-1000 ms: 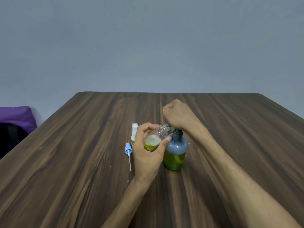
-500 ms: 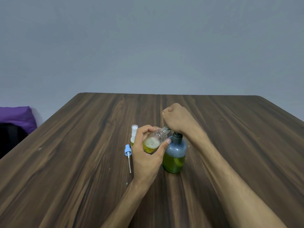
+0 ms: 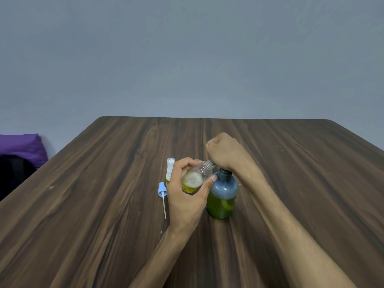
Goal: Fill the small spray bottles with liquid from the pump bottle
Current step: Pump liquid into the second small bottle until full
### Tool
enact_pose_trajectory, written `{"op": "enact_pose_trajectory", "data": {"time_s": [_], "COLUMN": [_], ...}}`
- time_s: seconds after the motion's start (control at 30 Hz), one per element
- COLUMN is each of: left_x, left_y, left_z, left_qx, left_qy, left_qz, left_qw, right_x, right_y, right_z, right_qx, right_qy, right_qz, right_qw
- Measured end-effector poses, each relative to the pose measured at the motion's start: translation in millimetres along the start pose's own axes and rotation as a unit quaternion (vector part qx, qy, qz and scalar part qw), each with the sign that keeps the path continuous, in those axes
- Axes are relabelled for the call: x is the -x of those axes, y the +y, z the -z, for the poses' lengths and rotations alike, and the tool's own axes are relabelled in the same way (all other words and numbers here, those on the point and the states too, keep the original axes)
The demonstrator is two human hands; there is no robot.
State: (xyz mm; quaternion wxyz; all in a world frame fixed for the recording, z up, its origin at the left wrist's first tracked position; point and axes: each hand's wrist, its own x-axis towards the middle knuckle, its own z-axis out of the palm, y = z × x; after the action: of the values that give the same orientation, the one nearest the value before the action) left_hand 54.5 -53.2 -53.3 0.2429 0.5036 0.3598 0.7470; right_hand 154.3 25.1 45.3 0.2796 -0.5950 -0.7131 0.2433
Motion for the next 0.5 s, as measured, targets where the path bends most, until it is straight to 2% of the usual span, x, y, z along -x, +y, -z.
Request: {"op": "enact_pose_trajectory", "data": {"time_s": [0.13,0.3,0.5], "left_x": [0.8,0.0,-1.1], "left_y": [0.8,0.4,-1.4], "left_z": [0.3,0.3,-0.8], "left_qx": [0.001,-0.004,0.006], "left_qy": [0.000,0.004,0.008], "left_qz": [-0.006,-0.007,0.003], "left_qw": [1.000,1.000,1.000], "right_x": [-0.7,0.1,-1.3], "right_y": [-1.1,-0.1,-2.8], "right_z": [4.7,1.8,3.0], "right_qx": [-0.014,-0.009,0.011], "right_qy": [0.011,-0.013,0.016], "right_qz": [0.007,-0.005,0.007], "right_qw": [1.000,1.000,1.000]}}
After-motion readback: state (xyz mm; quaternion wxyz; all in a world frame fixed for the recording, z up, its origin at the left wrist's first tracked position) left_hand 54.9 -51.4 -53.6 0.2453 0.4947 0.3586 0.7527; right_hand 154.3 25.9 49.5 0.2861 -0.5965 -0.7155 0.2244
